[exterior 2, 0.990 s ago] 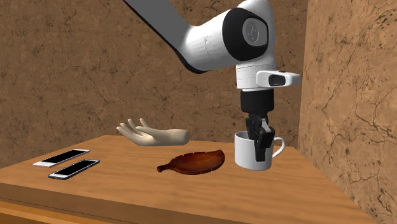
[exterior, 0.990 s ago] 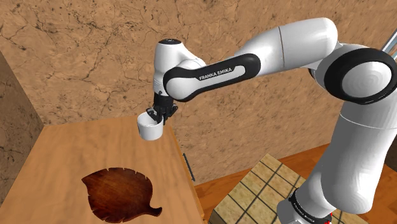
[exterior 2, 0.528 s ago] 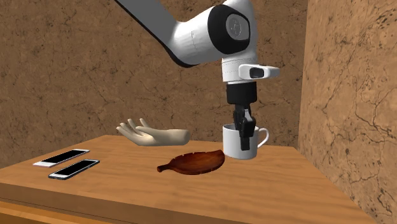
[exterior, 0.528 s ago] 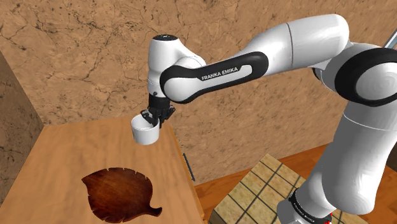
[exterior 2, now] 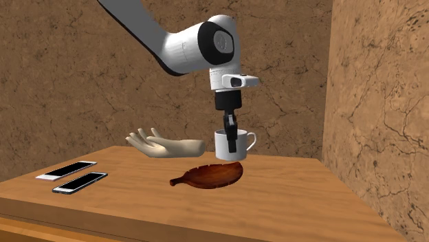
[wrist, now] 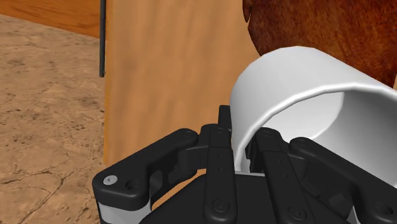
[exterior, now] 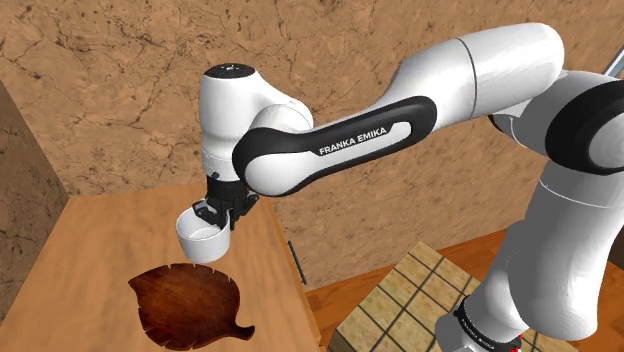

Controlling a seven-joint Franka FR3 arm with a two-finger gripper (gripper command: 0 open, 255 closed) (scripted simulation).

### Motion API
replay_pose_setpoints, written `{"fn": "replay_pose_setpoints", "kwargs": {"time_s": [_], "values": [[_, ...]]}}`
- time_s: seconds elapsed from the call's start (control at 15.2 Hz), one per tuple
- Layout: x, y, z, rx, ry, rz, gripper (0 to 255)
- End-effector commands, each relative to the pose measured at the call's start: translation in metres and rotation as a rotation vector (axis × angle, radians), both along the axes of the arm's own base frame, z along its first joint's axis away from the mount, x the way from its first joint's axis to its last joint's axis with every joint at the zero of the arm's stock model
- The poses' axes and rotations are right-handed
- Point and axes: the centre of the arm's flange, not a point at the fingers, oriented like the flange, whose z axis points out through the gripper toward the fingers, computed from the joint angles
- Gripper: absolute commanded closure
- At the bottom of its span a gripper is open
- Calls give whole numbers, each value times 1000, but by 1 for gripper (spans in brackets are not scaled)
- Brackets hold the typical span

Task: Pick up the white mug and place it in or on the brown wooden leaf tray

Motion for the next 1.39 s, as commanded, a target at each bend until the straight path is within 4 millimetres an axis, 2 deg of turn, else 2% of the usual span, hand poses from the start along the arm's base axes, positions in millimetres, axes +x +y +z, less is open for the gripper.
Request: {"fn": "replay_pose_setpoints", "kwargs": {"time_s": [0.0,0.26,1.19,1.32], "values": [[-15,20,5,0,0,-2,255],[-44,63,6,0,0,-2,255],[-44,63,-71,0,0,-2,255],[-44,63,-71,0,0,-2,255]]}}
